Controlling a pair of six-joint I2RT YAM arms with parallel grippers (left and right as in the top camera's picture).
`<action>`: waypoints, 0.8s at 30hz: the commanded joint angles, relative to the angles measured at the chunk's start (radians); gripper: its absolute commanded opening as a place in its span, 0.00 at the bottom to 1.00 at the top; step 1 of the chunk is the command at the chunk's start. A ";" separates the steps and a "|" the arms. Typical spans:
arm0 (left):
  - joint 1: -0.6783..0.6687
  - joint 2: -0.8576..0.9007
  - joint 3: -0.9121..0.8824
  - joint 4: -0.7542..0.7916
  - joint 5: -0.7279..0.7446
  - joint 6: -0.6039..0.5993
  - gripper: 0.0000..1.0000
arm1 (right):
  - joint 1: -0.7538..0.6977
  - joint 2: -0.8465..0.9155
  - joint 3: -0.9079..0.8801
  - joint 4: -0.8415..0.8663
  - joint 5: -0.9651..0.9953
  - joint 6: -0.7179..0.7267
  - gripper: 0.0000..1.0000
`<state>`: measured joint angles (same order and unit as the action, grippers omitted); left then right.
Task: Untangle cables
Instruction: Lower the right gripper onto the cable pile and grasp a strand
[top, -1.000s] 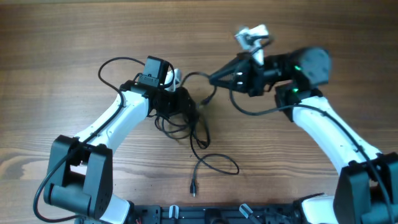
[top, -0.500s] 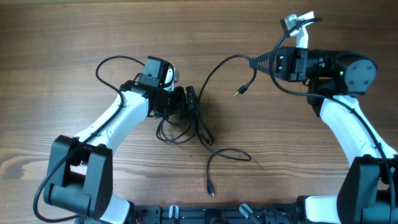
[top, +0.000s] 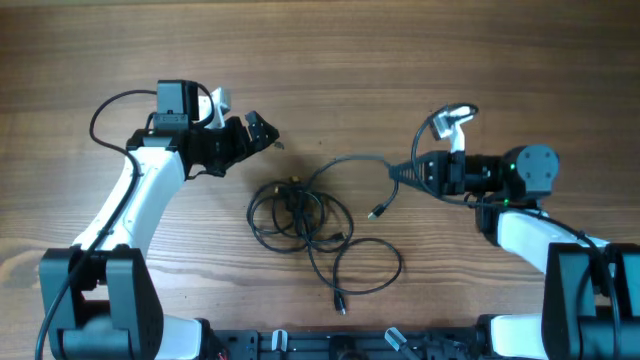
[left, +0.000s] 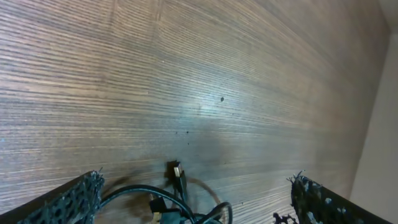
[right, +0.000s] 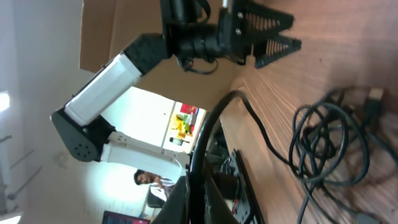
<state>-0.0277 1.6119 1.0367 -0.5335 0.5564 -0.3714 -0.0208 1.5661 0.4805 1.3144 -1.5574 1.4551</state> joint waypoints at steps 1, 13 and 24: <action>-0.001 -0.013 -0.004 -0.008 -0.008 0.027 1.00 | 0.022 -0.001 -0.072 0.001 0.009 -0.076 0.04; -0.001 -0.013 -0.005 -0.017 -0.042 0.027 1.00 | 0.367 -0.001 -0.126 -0.502 0.431 -0.388 0.04; -0.001 -0.013 -0.005 -0.017 -0.042 0.027 1.00 | 0.712 -0.001 -0.059 -0.657 0.795 -0.436 0.07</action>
<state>-0.0277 1.6119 1.0367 -0.5503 0.5213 -0.3607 0.6434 1.5608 0.3862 0.6800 -0.8658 1.0672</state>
